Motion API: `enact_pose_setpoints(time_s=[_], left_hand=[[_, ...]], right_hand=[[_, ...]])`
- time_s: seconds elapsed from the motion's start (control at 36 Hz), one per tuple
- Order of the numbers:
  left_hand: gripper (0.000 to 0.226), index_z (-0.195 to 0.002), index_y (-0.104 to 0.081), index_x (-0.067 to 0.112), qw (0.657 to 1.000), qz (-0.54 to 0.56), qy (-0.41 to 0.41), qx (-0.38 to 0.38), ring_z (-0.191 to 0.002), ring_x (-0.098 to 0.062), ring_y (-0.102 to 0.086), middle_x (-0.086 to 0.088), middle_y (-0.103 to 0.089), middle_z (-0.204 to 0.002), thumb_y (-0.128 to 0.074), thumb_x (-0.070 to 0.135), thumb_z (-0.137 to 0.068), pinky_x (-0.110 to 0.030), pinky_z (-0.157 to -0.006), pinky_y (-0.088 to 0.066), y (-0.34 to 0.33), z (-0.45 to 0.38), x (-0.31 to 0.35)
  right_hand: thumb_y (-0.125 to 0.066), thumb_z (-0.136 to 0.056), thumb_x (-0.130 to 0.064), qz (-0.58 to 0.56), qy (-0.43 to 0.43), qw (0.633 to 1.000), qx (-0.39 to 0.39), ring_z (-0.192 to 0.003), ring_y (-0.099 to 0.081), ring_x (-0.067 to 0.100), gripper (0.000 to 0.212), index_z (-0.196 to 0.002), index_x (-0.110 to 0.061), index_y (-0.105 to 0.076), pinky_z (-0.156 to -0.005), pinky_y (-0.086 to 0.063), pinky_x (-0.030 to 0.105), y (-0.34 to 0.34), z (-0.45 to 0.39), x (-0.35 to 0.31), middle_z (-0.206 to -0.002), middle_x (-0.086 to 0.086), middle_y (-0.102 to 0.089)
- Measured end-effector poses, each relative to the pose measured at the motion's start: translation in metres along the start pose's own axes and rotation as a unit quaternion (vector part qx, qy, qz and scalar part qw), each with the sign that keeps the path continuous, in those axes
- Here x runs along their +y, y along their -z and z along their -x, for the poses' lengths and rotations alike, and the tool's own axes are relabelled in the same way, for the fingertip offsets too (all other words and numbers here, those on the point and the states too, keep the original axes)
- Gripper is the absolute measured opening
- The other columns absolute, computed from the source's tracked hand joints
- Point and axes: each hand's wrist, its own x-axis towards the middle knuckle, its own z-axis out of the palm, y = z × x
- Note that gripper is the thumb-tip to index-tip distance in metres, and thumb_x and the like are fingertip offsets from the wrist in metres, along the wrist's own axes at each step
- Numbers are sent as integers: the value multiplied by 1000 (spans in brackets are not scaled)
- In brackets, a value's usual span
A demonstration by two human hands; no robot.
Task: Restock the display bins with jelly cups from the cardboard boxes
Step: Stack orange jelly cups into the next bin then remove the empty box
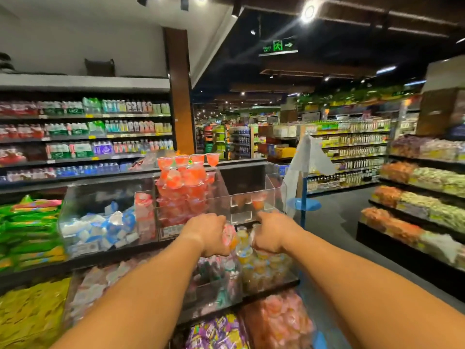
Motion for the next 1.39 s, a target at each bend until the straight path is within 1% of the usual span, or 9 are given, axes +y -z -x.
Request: enact_pose_setpoints(time_s=[0.14,0.31,0.44,0.56,0.72,0.83,1.0,1.19,1.39], left_hand=[[64,-114,-55,23,1000,-10,-10,-3,-105,-32,-63,-5,-62,-112,-70,60,-65,-43,-86,-55,-6,-59,11],[60,-115,-58,24,1000,-19,1,-17,-106,-31,-65,-5,-63,-112,-69,56,-66,-42,-87,-55,-20,-127,22],[64,-116,-58,25,999,-37,26,-19,-108,-30,-64,-4,-64,-114,-73,59,-64,-41,-88,-55,-25,-178,28],[67,-126,-55,25,998,-32,56,-10,-115,-28,-60,-3,-62,-123,-74,57,-71,-39,-92,-52,-8,-221,23],[73,-131,-54,26,995,-38,83,28,-115,-24,-61,0,-62,-128,-78,57,-70,-38,-92,-52,27,-277,2],[71,-135,-52,28,991,-38,104,75,-114,-25,-60,1,-62,-130,-73,57,-74,-37,-91,-51,36,-305,-14],[75,-137,-48,27,983,-11,133,124,-120,-24,-56,1,-58,-136,-74,60,-74,-37,-92,-48,26,-328,-39],[79,-138,-44,28,981,-13,151,118,-116,-26,-57,0,-59,-132,-72,62,-73,-42,-95,-52,12,-331,-58],[73,-134,-44,29,978,-22,164,125,-109,-24,-60,3,-60,-125,-69,62,-73,-42,-86,-54,3,-342,-61]], right_hand=[[-46,-79,-40,26,21,999,-19,-118,-48,29,48,-120,-21,-63,-102,-45,40,1,-49,28,-129,9,-60],[-42,-91,-40,10,49,998,-24,-139,-35,31,61,-149,-23,-42,-115,-36,42,-12,-124,69,-154,5,-44],[-34,-103,-30,-17,83,996,-7,-143,-32,32,48,-148,-16,-45,-118,-30,41,-11,-188,104,-155,10,-39],[-39,-100,-35,-43,103,994,-12,-136,-34,34,50,-150,-28,-38,-114,-33,46,-3,-241,124,-148,9,-38],[-55,-88,-47,-85,93,992,4,-107,-53,33,49,-130,-29,-36,-90,-49,42,13,-306,129,-118,10,-46],[-73,-81,-44,-119,79,988,53,-117,-52,32,71,-135,-19,-34,-91,-46,40,22,-347,126,-127,8,-39],[-71,-83,-41,-48,87,993,59,-113,-56,28,55,-127,-12,-55,-86,-44,34,22,-409,118,-129,10,-50],[-62,-85,-46,14,128,992,2,-92,-60,25,42,-106,-11,-69,-73,-46,31,-8,-466,114,-101,6,-68],[-75,-74,-43,-15,138,982,-127,-114,-58,29,76,-137,-17,-43,-82,-53,36,-52,-512,115,-132,7,-57]])
